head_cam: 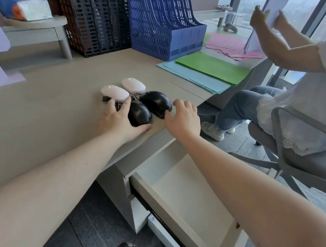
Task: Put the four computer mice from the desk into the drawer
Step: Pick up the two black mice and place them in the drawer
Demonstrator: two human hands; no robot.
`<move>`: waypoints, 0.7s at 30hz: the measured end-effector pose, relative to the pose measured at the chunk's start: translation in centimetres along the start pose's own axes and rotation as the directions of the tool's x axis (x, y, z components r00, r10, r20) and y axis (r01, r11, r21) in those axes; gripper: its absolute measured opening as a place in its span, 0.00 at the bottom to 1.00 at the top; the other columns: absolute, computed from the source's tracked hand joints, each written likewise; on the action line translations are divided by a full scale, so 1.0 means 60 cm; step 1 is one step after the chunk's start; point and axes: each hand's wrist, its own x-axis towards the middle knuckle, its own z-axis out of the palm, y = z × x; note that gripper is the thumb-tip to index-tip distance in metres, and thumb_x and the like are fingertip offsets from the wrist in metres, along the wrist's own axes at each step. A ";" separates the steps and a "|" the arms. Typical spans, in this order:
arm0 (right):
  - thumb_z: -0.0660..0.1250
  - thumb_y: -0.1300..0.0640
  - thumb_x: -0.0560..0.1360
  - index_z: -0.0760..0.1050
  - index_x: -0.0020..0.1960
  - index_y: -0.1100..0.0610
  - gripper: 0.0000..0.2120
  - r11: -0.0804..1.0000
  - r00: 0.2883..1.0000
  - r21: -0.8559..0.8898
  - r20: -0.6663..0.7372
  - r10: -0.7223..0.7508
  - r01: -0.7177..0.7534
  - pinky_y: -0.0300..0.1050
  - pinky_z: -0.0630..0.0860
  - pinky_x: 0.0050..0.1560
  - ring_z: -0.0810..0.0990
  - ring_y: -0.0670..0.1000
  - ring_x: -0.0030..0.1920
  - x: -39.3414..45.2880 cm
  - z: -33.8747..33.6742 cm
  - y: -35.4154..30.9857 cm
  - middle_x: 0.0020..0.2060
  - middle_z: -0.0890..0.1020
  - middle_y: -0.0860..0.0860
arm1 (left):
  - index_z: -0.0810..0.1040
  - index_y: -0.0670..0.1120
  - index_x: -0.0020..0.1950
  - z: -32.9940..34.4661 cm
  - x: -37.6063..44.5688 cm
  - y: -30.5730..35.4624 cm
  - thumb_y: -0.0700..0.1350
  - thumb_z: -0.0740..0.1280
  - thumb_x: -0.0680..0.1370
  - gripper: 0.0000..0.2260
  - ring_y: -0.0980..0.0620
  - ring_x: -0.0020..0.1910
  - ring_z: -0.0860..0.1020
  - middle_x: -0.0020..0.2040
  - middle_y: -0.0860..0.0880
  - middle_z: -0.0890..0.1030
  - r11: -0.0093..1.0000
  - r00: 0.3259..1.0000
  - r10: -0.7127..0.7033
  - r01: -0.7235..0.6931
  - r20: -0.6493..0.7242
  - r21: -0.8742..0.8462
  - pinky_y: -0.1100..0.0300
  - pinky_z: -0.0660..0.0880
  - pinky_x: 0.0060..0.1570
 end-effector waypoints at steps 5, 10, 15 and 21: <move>0.65 0.44 0.73 0.58 0.74 0.48 0.32 0.985 0.987 0.171 0.151 -0.055 0.029 0.55 0.68 0.66 0.67 0.58 0.70 0.051 0.013 -0.032 0.69 0.70 0.55 | 0.56 0.60 0.73 0.006 0.019 0.008 0.72 0.67 0.61 0.45 0.41 0.68 0.65 0.74 0.48 0.57 0.999 0.999 0.048 -0.048 0.010 -0.001 0.50 0.65 0.67; 0.66 0.43 0.71 0.59 0.74 0.47 0.34 0.995 0.964 0.094 0.262 -0.044 0.020 0.53 0.69 0.66 0.69 0.60 0.69 0.080 0.023 -0.034 0.69 0.72 0.55 | 0.66 0.59 0.66 0.005 0.022 0.016 0.69 0.70 0.61 0.36 0.42 0.67 0.64 0.69 0.48 0.66 0.997 0.997 0.077 -0.078 -0.022 -0.027 0.53 0.61 0.67; 0.68 0.45 0.69 0.64 0.72 0.49 0.33 0.995 0.984 0.095 0.177 -0.002 -0.015 0.51 0.70 0.62 0.71 0.61 0.65 0.054 0.005 -0.011 0.62 0.75 0.58 | 0.72 0.57 0.60 0.024 -0.004 0.035 0.69 0.70 0.59 0.33 0.42 0.59 0.70 0.60 0.49 0.71 0.991 0.993 0.052 -0.063 -0.102 -0.114 0.54 0.66 0.63; 0.71 0.49 0.68 0.67 0.68 0.53 0.31 0.965 0.987 0.230 0.122 0.100 -0.126 0.46 0.72 0.53 0.75 0.58 0.60 0.005 -0.041 0.032 0.58 0.78 0.57 | 0.70 0.55 0.65 0.049 -0.051 0.086 0.60 0.73 0.63 0.32 0.41 0.59 0.70 0.64 0.49 0.71 0.988 0.988 0.116 -0.125 -0.103 -0.091 0.55 0.65 0.59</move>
